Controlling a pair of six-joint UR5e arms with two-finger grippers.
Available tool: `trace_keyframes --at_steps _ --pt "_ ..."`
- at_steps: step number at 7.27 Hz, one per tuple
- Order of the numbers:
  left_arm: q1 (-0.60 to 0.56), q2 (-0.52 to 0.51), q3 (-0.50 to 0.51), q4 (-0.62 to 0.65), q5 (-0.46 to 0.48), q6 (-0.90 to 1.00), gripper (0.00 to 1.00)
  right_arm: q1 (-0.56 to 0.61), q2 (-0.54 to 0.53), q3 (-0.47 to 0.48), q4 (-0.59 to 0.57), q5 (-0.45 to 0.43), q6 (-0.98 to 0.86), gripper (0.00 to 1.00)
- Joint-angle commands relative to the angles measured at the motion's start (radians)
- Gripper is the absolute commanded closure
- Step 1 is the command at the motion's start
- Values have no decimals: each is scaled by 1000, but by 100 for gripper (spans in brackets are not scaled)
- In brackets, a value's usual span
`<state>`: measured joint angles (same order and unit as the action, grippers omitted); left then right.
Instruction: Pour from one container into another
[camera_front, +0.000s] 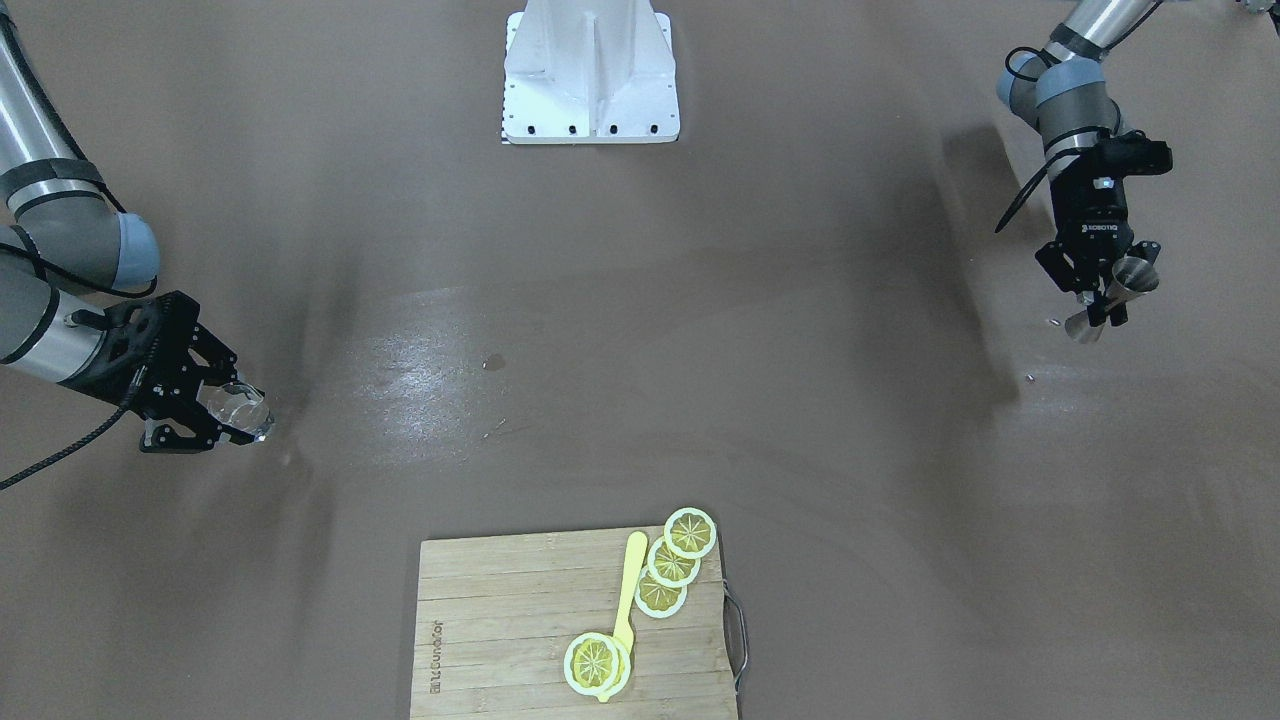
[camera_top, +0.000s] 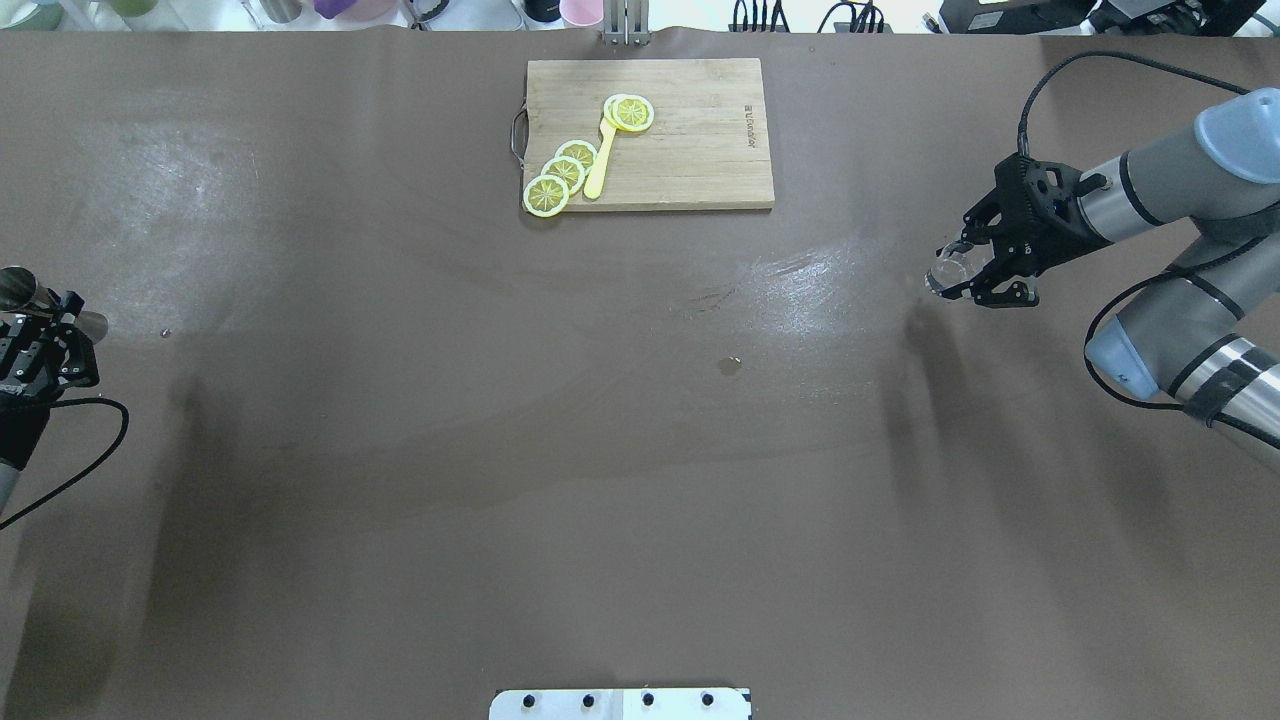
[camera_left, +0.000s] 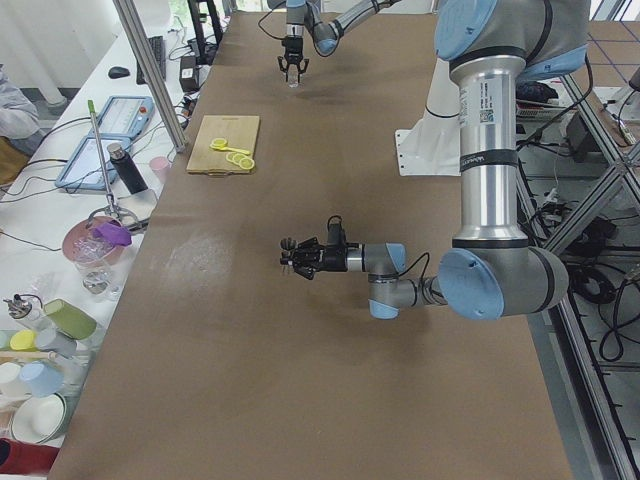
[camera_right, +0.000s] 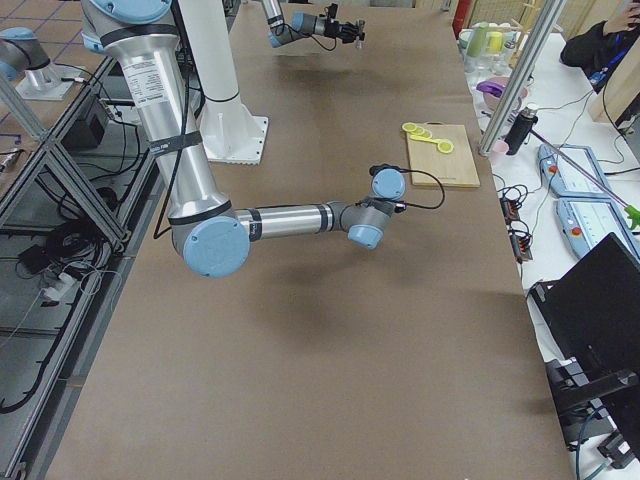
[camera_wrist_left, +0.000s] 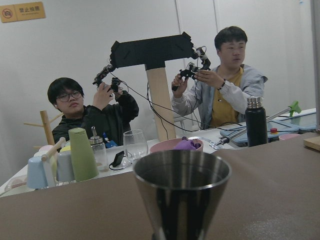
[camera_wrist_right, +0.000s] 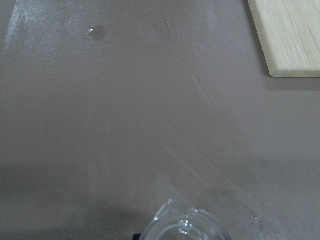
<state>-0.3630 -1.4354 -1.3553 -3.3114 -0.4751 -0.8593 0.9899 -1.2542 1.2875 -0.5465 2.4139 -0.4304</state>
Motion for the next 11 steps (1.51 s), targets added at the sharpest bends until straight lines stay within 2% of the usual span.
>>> trace_keyframes --at_steps 1,2,6,7,10,11 --pt "29 3 -5 215 81 -264 100 -1 41 -75 25 11 5 100" --pt "33 6 1 270 81 -362 100 -1 68 -123 46 39 5 100" --pt "33 16 -10 482 108 -571 100 -4 79 -143 46 42 -4 100" --pt "35 16 -8 518 108 -575 100 -4 79 -148 48 44 -7 100" --pt "56 15 -5 523 89 -578 100 -11 79 -157 52 40 -8 100" --pt "61 15 -8 521 84 -580 90 -14 79 -165 57 40 -8 100"
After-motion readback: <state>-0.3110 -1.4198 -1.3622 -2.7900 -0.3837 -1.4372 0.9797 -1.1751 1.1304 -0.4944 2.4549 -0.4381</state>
